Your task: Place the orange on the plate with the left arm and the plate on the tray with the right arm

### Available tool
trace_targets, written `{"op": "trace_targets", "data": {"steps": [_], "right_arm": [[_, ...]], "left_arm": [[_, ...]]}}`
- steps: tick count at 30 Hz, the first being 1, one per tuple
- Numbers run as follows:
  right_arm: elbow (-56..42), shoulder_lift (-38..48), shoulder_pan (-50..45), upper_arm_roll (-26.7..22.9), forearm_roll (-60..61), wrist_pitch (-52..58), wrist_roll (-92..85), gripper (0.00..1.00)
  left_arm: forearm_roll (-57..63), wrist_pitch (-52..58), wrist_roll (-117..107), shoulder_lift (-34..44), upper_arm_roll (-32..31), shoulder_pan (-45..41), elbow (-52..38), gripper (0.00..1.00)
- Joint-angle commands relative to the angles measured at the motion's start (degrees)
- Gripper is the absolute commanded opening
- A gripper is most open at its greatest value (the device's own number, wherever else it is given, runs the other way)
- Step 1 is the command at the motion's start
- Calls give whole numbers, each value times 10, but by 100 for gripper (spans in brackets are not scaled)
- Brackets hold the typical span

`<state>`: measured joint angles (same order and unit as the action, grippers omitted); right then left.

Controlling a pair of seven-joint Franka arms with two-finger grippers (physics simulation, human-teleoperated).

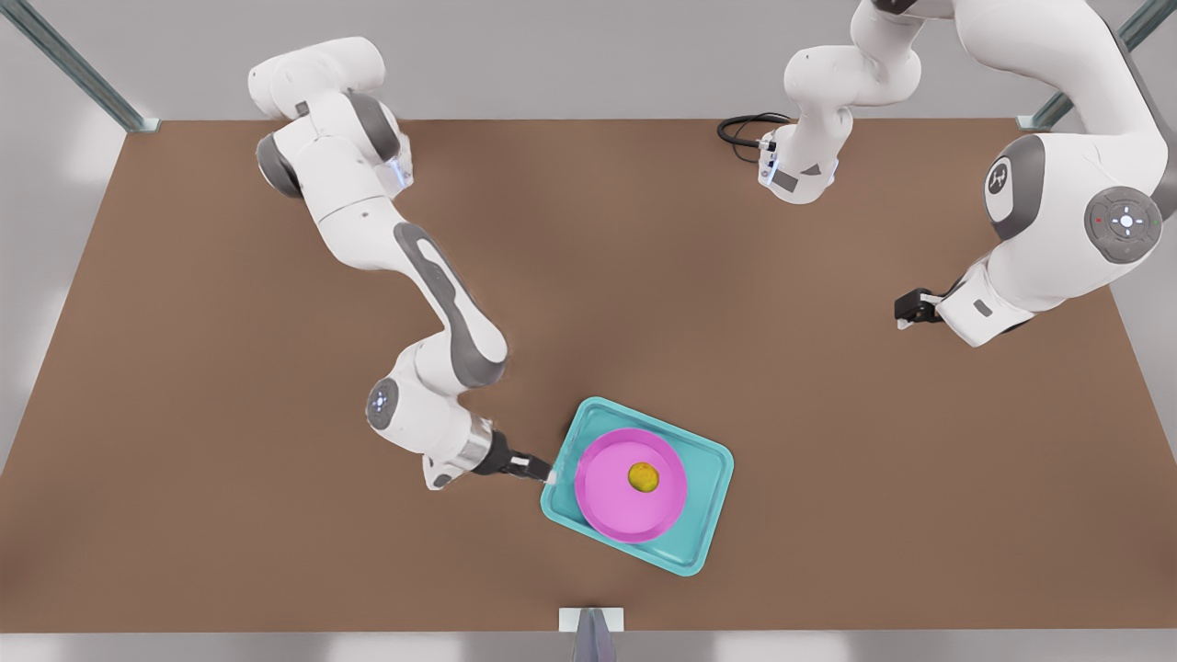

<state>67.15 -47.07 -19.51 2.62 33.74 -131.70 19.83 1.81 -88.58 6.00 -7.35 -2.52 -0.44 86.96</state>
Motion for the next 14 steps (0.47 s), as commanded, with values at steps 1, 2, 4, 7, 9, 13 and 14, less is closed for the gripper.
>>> {"op": "trace_targets", "data": {"steps": [1,2,4,7,9,13,14], "right_arm": [[49,105,54,-91,-1,510,-90,100],[27,151,56,-215,-69,649,-143,100],[-6,236,101,-223,-242,620,-311,100],[80,397,138,-97,-395,623,-328,100],[82,394,141,-96,-401,624,-328,100],[79,389,141,-96,-401,627,-329,100],[78,388,141,-97,-401,628,-329,100]], "left_arm": [[0,2,6,1,0,0,0,100],[0,3,6,1,0,0,0,100],[0,30,7,-6,-3,0,-18,100],[1,48,8,-29,-2,1,-42,100],[1,47,6,-37,-2,1,-43,100],[1,48,6,-39,0,1,-50,100],[1,48,6,-39,0,1,-50,100]]}}
